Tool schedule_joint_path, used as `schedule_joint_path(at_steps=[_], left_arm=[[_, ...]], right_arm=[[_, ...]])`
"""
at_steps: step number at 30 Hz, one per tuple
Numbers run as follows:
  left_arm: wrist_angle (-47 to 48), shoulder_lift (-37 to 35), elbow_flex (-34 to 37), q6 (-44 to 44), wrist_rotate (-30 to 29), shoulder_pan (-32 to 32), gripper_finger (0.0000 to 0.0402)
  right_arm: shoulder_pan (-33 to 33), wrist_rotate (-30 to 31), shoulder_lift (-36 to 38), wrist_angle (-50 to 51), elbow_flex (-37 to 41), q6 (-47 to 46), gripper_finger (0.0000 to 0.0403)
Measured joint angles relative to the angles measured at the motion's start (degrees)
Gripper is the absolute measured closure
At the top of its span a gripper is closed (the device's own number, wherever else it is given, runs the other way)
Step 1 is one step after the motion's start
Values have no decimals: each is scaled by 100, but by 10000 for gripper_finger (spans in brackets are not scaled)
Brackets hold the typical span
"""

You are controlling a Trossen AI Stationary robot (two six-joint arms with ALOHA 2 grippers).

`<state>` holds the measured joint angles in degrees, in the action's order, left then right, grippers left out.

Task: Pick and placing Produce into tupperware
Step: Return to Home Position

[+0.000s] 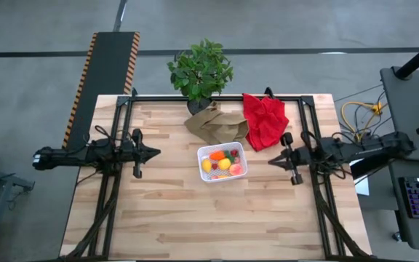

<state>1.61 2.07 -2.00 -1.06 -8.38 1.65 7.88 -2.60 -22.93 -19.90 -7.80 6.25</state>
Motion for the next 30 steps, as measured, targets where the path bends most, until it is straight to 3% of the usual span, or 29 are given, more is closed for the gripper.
schedule_joint_path(at_steps=[6, 12, 30], left_arm=[[-1, 15, 0, 33, -3, -4, 401], [-2, 26, 0, 140, -2, -4, 402], [0, 13, 2, 153, 54, -4, 402]], right_arm=[[-456, 89, 8, -9, 146, 368, 394], [-1004, 112, 254, 445, 248, -34, 395], [-863, 272, 2194, 2158, 324, -413, 395]])
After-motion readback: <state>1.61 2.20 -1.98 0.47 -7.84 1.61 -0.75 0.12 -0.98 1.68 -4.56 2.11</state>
